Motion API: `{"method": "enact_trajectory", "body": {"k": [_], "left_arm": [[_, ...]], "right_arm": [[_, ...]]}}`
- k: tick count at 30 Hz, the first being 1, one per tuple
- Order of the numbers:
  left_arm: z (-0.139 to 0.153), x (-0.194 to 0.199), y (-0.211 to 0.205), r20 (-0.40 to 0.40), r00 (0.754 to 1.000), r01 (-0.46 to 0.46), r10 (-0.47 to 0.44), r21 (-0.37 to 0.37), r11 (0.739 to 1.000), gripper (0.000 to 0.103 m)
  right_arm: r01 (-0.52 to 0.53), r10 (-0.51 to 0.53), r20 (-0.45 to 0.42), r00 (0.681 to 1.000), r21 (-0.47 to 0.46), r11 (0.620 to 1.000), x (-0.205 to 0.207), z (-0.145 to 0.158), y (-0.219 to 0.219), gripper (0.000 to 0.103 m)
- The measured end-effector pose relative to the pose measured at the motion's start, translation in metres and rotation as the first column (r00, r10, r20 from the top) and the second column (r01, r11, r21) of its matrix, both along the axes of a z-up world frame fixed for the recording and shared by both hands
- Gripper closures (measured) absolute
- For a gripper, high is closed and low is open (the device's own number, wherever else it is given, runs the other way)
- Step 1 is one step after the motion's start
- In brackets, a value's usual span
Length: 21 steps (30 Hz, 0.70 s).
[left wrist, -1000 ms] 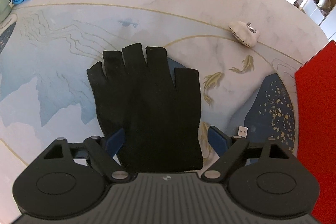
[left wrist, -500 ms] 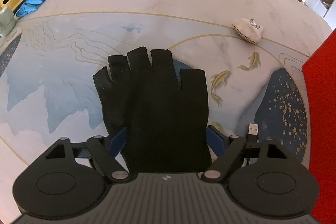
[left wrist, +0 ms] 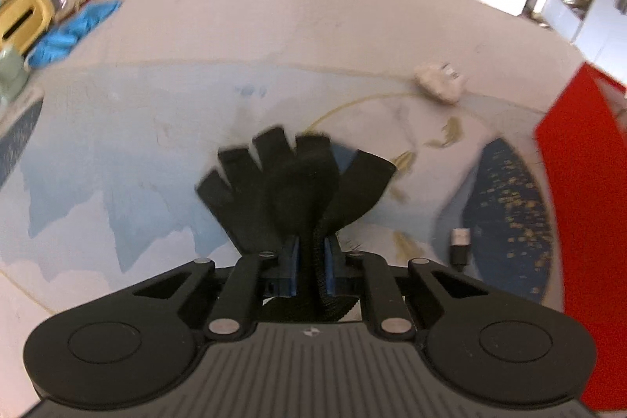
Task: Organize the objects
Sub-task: 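Lift the black gloves and carry them over the box with the left gripper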
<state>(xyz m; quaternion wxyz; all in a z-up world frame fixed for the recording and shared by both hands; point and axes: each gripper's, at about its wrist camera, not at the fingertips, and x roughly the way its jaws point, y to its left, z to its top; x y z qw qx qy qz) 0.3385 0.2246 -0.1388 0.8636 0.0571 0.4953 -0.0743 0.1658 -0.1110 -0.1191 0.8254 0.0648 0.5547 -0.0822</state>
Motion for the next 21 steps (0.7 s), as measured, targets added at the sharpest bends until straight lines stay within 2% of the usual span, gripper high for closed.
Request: {"method": "enact_trajectory", "body": {"k": [7,13,17,21], "left_arm": [[0.052,-0.012,-0.012,0.096,0.985,0.154,-0.146,-0.085,0.984,0.091],[0.089,-0.020,-0.028,0.120,0.961,0.270,-0.251,-0.187,0.945,0.091],[0.109,-0.032,-0.044,0.157,0.925,0.376,-0.347,-0.231,0.898,0.091],[0.129,-0.051,-0.068,0.210,0.866,0.495,-0.454,-0.229,0.838,0.091]], "right_arm": [[0.005,-0.005,0.003,1.000,-0.001,1.000,-0.001,0.000,-0.001,0.098],[0.005,-0.005,0.005,1.000,-0.002,1.000,-0.002,0.000,0.000,0.098],[0.006,-0.006,0.005,1.000,0.000,1.000,-0.002,0.001,0.000,0.098],[0.005,-0.005,0.006,1.000,0.000,1.000,-0.002,0.002,0.000,0.098]]}}
